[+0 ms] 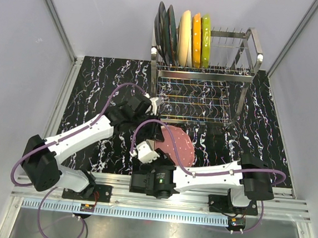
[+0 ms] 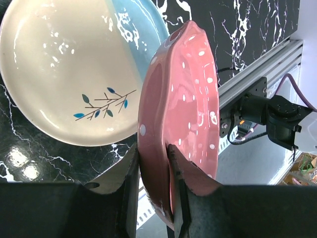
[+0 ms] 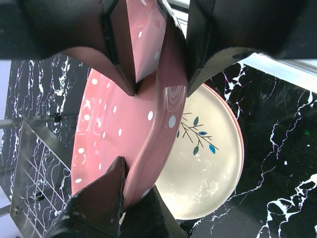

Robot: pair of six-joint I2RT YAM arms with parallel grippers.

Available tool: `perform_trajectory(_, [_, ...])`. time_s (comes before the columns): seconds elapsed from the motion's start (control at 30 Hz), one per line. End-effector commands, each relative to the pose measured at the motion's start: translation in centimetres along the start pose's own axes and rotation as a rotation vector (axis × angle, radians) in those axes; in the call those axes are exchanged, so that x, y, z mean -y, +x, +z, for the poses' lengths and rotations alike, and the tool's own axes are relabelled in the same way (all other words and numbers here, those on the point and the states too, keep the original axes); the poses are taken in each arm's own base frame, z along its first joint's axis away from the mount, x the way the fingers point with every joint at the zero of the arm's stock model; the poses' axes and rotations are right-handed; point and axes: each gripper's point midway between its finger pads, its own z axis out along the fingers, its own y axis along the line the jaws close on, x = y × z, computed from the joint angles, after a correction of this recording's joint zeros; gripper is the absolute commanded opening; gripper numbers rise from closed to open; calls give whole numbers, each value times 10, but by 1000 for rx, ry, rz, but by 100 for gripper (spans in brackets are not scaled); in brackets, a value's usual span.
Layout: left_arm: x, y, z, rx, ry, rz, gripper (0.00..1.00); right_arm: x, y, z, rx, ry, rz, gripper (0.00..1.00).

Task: Load the plates into the dish rack
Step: Pass the plate from the left arm to the right

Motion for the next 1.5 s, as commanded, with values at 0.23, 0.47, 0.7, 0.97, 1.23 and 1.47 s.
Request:
perform_trajectory(0.23, [11,11,-5,-67,77,124,36,26,-66,-25,165,-16,127,7])
perform_trajectory(0.47, [24,3,-9,-31,125,128,47,11,-78,-33,197,-139,189,0])
perform_trajectory(0.7, [30,-5,-19,4,148,133,51,3,-75,-31,188,-157,186,0])
perform_trajectory(0.97, [29,-12,-33,62,160,131,59,6,-69,-33,184,-178,237,0])
perform_trajectory(1.23, [44,-18,-43,97,230,133,64,-1,-65,-32,167,-191,250,0])
perform_trajectory(1.47, [38,-23,-50,131,187,150,80,-3,-70,-33,178,-202,261,0])
